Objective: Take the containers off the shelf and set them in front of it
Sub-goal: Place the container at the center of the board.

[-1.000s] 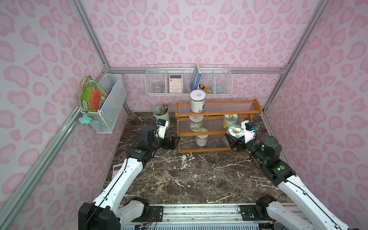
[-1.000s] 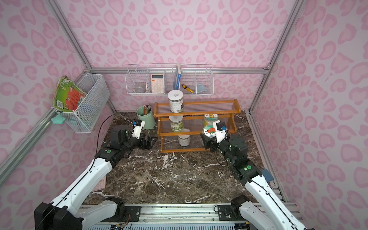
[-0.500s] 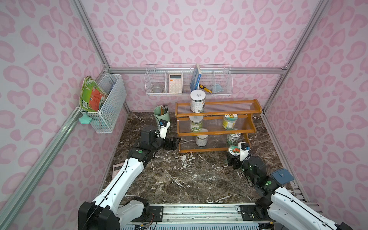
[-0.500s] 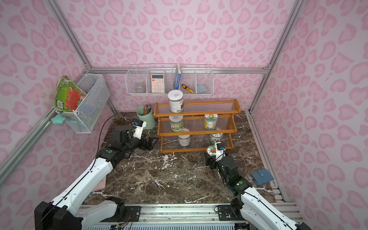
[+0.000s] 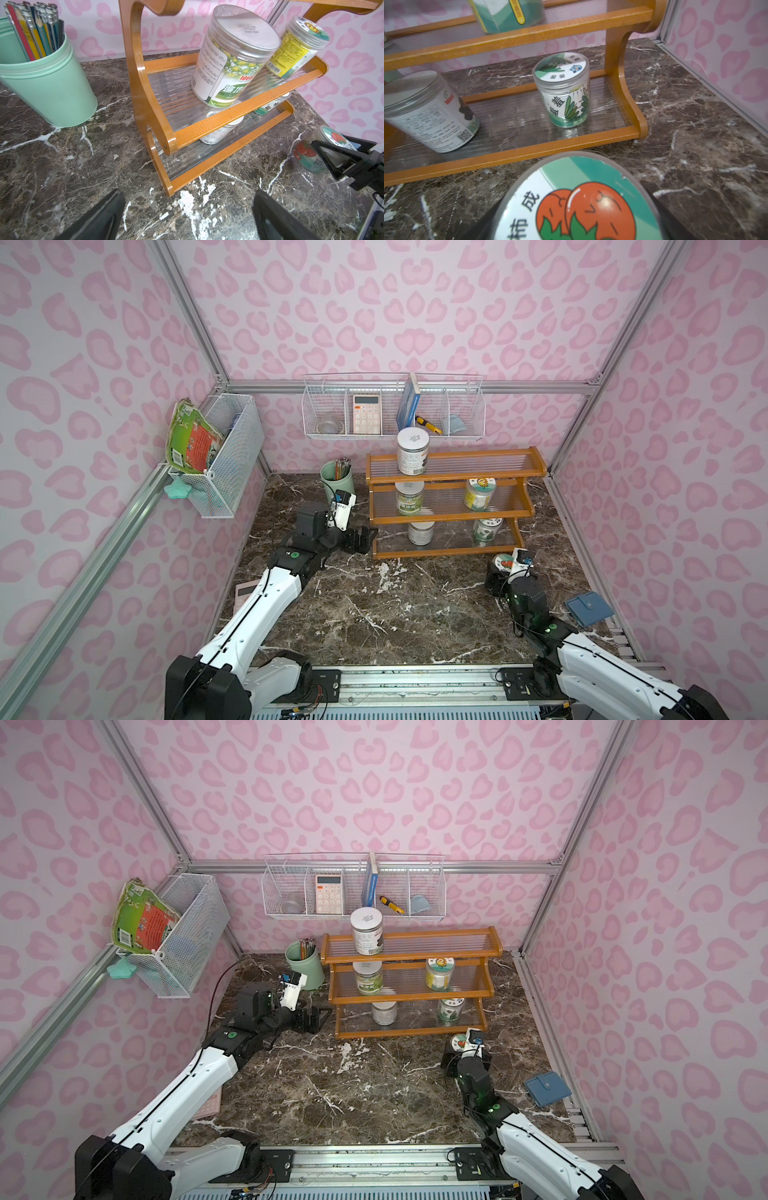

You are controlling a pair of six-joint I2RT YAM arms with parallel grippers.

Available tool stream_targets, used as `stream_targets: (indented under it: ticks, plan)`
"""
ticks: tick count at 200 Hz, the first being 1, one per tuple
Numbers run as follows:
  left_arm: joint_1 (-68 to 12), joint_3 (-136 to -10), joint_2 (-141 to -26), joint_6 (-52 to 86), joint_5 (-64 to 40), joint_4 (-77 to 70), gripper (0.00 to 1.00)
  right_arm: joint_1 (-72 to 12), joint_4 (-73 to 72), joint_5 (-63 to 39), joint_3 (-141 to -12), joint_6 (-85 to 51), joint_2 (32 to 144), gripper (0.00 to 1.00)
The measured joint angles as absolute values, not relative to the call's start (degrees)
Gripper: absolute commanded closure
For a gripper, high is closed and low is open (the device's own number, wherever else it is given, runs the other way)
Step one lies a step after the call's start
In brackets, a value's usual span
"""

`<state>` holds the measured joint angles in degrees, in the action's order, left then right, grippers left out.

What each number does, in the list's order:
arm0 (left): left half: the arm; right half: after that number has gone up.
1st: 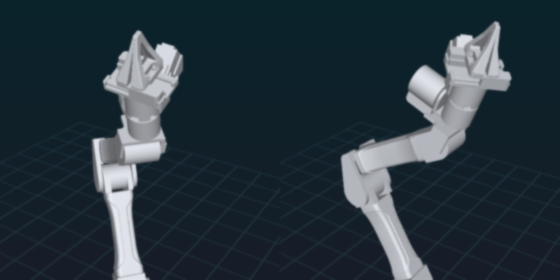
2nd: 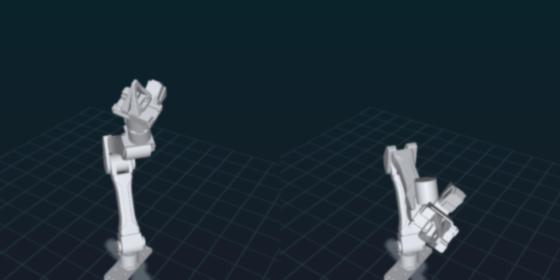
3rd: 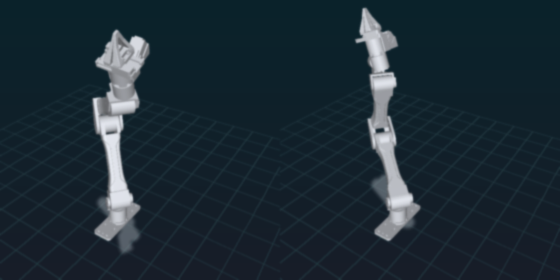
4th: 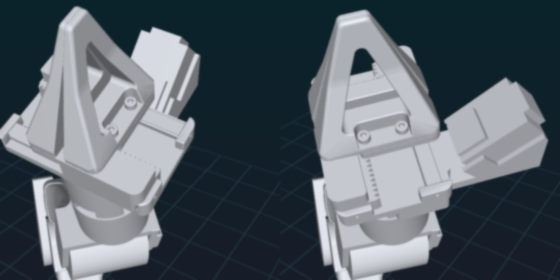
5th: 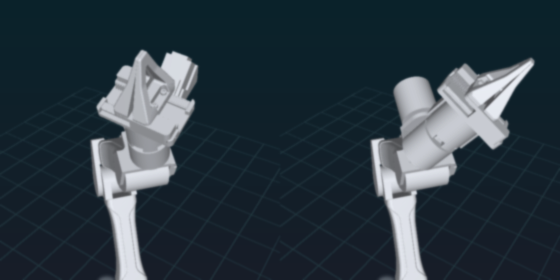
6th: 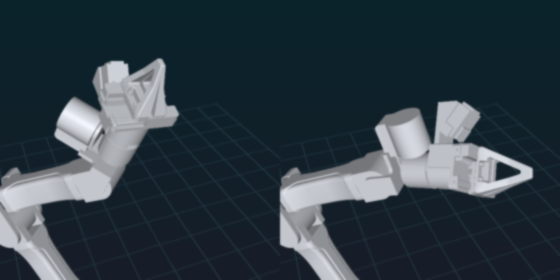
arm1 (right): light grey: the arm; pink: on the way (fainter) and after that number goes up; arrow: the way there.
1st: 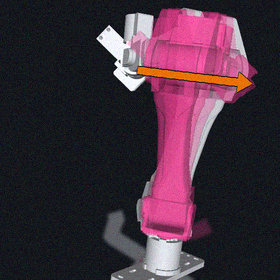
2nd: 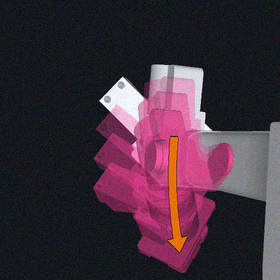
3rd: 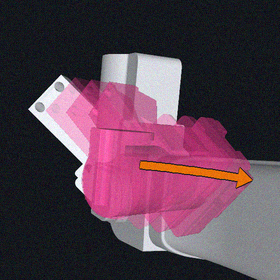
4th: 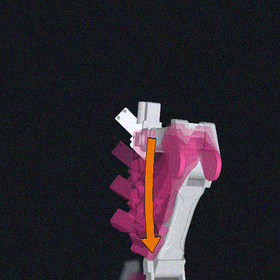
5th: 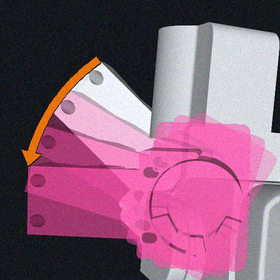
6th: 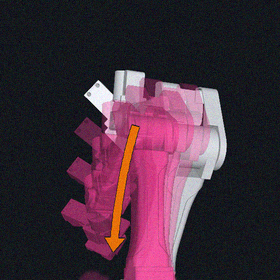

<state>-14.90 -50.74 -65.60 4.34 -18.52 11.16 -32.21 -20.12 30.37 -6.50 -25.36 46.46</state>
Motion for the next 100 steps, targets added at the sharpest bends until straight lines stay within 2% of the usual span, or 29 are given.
stream_targets:
  ticks: [47, 100]
  plan:
    - [-15.0, -50.4, -65.7, 4.3, -18.1, 11.2, 0.00, -27.6, -22.0, 31.1, -8.6, -27.0, 52.5, 0.40]
    - [-15.0, -50.4, -65.9, 4.3, -18.2, 11.2, 0.00, -27.3, -18.8, 31.0, -15.2, -30.1, 61.1, 0.40]
